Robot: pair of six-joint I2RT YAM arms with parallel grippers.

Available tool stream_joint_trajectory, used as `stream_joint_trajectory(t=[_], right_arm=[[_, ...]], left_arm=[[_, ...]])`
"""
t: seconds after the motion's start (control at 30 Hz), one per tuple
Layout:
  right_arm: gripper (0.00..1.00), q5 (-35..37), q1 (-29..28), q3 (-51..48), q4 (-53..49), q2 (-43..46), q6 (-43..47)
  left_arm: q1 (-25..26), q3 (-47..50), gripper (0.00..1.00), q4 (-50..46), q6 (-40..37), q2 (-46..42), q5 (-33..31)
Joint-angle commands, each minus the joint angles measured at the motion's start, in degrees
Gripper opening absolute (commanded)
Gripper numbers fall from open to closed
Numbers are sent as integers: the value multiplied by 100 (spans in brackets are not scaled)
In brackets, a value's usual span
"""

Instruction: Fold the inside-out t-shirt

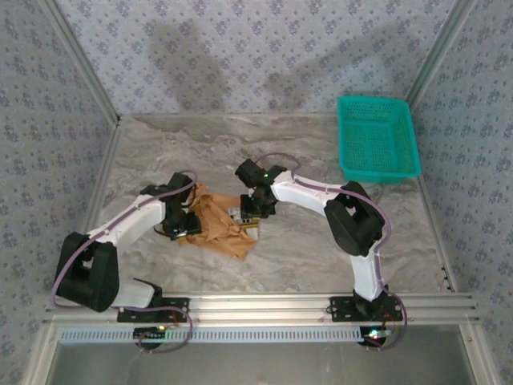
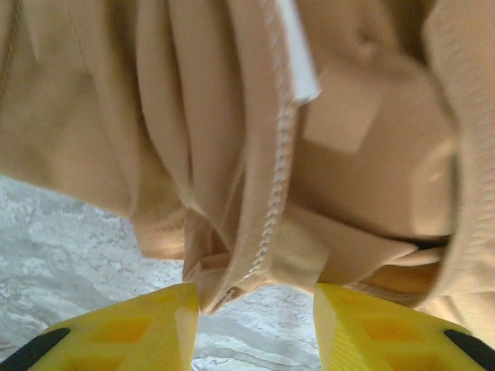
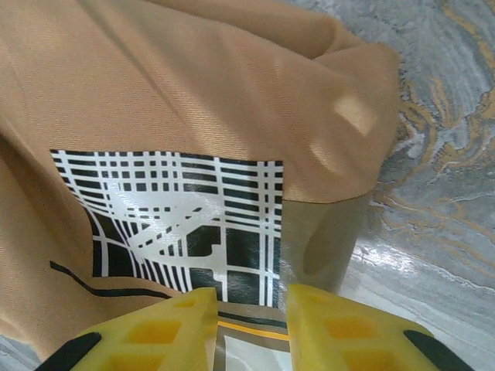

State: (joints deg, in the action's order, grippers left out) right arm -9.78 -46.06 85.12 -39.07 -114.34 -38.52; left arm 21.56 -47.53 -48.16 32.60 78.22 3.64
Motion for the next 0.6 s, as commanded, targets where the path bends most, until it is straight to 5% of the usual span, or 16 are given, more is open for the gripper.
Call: stream_joint_trajectory(t=[0.0,0.3,0.57], right_arm=[[32,-133,-34,239,-128,-50,99],[32,-323,37,288,-203,-613,169],[31,78,0,-354,-462,-446,152]], left_arm=[[109,123,43,118,219,-43,-152],[-29,-545,0,350,76,589,-388],[-1305,-1278,0,197,-236,587,92]])
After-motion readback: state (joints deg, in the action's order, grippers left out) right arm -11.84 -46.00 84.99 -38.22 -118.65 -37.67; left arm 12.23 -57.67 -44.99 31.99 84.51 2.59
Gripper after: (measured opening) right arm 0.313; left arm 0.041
